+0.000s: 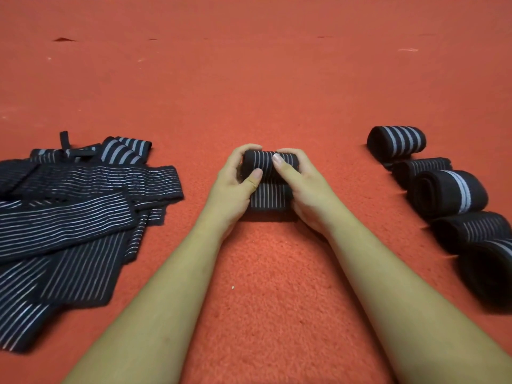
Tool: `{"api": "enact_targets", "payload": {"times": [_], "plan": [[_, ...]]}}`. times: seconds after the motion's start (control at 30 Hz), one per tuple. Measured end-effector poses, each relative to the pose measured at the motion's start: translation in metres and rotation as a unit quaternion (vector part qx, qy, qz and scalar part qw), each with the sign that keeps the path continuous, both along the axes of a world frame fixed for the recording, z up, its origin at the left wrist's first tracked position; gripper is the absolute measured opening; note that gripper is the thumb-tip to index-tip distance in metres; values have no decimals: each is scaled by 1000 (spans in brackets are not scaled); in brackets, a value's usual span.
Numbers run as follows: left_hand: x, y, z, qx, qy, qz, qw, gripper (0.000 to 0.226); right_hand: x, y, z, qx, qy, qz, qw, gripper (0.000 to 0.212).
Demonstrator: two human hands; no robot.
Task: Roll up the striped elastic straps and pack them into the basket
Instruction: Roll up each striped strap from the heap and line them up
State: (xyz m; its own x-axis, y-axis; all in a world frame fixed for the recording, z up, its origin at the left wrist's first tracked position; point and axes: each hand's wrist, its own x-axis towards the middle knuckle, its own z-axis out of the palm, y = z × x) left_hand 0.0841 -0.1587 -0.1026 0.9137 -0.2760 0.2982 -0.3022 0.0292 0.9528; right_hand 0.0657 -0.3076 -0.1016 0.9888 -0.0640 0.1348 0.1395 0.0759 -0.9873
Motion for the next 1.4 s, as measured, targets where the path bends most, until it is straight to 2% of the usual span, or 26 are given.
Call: {"api": "enact_targets", "payload": {"times": [0.13,0.2,0.3,0.37,0.47,0.57,0.6,0.73,0.9,1.0,1.07,1.13,1.3,1.4], "plan": [[3,1,-6,76,-7,37,996,47,0,-2,-3,34,10,16,999,31],[3,-1,-6,83,13,33,996,47,0,-4,-3,59,11,20,998,31],[-3,-8,0,14,105,-5,994,31,-3,-7,1,88,5,51,995,28],[-6,-10,7,-53,170,-9,984,34,-3,-8,0,68,-1,55,996,30],[-5,-8,9,-82,168,8,982,41,-2,-6,-2,57,-7,80,995,36],[-1,-3,5,-94,135,-3,986,15,-2,-2,2,78,4,84,993,34],[0,-1,4,-103,129,-18,986,9,-2,-2,4,83,12,76,994,31],[0,1,1,-83,102,-47,990,20,3,-1,2,32,42,11,999,38],[-2,-5,0,-75,79,-18,994,24,2,-5,-2,17,12,-4,1000,39],[2,-5,-6,-55,56,18,997,26,1,-11,-4,-37,-23,-17,999,36],[3,-7,-9,-45,51,35,997,29,0,-13,-4,-21,-12,-27,999,37],[3,-15,-6,-32,49,44,997,29,-1,-17,0,35,20,-42,998,39],[23,-59,13,-42,106,11,993,31,7,-50,11,66,35,-128,989,30],[39,-97,23,-32,145,-11,989,38,18,-80,18,2,31,-205,978,27]]}}
